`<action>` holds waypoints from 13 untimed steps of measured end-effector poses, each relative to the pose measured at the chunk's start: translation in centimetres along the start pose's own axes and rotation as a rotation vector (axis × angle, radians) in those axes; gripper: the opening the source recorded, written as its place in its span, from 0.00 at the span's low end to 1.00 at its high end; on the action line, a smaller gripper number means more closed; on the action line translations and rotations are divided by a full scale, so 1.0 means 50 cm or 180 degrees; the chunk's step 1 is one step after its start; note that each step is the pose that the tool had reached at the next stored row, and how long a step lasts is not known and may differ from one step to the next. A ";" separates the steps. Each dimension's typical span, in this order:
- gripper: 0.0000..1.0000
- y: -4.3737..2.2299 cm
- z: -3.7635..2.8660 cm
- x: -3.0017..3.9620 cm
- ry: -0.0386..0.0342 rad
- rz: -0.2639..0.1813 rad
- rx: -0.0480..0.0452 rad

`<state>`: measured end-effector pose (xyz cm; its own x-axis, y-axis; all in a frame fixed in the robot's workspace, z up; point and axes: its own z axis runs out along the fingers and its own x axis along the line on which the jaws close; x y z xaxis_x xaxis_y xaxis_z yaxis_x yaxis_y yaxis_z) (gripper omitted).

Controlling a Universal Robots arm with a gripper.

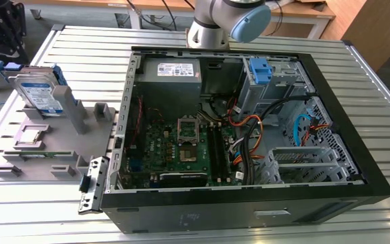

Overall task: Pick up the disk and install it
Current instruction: 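Pick up the disk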

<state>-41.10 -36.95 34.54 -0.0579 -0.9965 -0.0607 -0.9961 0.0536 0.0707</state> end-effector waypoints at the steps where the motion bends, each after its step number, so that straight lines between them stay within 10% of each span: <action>1: 0.11 0.000 0.000 0.000 -0.0001 -0.0011 -0.0001; 13: 0.11 -0.001 0.009 0.001 -0.0008 -0.0098 0.0029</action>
<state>-41.08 -36.98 34.08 -0.0275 -0.9975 -0.0653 -0.9979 0.0236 0.0598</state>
